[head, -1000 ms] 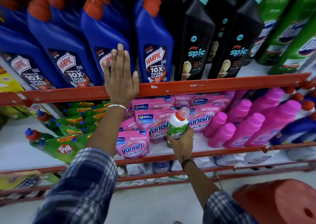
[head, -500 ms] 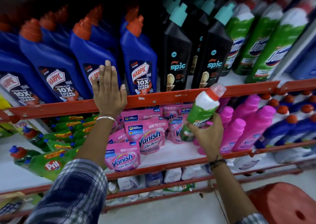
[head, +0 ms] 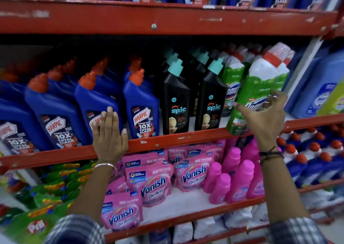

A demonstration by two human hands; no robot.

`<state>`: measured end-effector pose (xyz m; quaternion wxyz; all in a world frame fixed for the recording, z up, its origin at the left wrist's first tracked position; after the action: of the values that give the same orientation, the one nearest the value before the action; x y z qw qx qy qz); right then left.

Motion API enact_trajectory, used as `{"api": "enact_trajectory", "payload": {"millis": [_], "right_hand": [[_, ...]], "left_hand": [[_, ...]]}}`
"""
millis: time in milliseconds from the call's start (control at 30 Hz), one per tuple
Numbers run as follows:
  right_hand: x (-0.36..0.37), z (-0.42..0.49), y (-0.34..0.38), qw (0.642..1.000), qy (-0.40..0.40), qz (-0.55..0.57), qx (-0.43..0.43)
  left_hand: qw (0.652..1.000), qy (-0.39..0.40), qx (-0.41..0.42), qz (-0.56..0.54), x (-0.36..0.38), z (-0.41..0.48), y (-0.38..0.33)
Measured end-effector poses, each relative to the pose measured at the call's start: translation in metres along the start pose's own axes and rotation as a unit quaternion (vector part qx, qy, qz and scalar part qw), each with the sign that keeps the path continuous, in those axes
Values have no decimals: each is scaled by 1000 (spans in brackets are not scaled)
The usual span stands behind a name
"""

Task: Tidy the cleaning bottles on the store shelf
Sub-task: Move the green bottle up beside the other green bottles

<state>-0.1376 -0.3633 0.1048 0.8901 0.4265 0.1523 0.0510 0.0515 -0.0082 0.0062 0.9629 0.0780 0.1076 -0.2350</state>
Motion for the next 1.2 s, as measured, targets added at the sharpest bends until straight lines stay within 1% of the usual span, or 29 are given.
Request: {"api": "enact_trajectory", "payload": {"millis": [167,267,333,433,767,1000,1067,1100,1133,1200], "right_hand": [[8,26,1,1000,-7,20,-4],[18,35,-3,999,11,32,-5],[26,38,-9,999,27,27,5],[38,38,-19,999,48,23,-2],[52,43,-36,995,70,-70,21],[50,37,-39,991,89,-98,3],[46,30,-34,992,77,-99,-4],[43,25,-30,994,53,-90,-13],[40,18,-21,997,20,-61,-35],[35,3,6,993,-33,41,-101]], "left_hand": [[1000,-2,3,7,1,-1,1],[1000,-3,0,8,1,-1,1],[1000,0,1,6,2,-1,0],[1000,3,-1,10,3,-1,1],[1000,3,4,17,4,-2,2],[1000,21,-8,10,1,1,0],[999,33,-5,-4,-4,4,-2],[999,34,-8,-13,-8,6,-3],[999,29,-16,-19,-13,10,-5],[998,7,-35,-49,-26,29,-10]]}}
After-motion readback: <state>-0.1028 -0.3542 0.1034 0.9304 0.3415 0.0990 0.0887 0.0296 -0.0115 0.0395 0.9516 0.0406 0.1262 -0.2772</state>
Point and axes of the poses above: each hand's wrist, its own z-axis towards the middle knuckle, its own x-axis out of the palm, y = z × x, the point moved 3 cm from there along z, towards the middle knuckle, and after that the axes turned 4 degrees about y, right-handed, at the moved point
